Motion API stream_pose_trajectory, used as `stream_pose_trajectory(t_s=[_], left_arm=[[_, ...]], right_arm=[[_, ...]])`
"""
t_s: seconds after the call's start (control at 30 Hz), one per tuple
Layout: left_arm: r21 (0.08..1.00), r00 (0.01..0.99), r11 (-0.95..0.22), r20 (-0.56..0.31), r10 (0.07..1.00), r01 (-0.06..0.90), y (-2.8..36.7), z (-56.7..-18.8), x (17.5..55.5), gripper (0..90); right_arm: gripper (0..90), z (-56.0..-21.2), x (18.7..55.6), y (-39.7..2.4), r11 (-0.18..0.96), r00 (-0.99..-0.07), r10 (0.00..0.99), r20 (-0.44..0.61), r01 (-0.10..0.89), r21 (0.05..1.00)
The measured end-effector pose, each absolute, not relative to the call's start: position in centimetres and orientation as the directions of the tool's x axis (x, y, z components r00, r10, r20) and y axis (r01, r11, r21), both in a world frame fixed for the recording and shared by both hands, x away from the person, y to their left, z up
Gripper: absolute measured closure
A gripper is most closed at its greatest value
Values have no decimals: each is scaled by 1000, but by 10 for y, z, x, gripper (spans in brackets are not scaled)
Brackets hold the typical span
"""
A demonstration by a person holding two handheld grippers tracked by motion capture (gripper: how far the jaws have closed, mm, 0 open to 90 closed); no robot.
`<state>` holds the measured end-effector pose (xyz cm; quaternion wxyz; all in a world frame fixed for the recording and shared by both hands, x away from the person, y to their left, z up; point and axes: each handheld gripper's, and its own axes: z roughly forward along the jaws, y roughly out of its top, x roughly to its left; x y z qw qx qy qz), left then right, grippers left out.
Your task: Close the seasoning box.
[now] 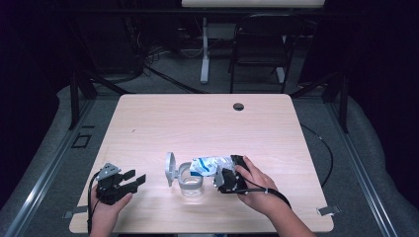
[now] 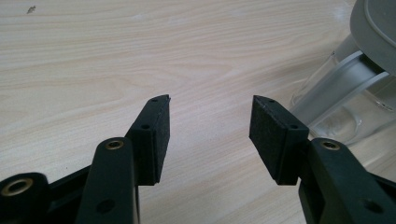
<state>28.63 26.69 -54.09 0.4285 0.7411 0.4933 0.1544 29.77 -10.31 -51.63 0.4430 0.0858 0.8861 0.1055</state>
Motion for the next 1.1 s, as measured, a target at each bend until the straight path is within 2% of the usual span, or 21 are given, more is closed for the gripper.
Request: stream_pose_trajectory(t_s=[1.1], left_arm=[[788,470,-148,-194,861,597,267,-540,286,486]], right_arm=[[425,-510,298,-102,975,-559,209,-803,54,217]])
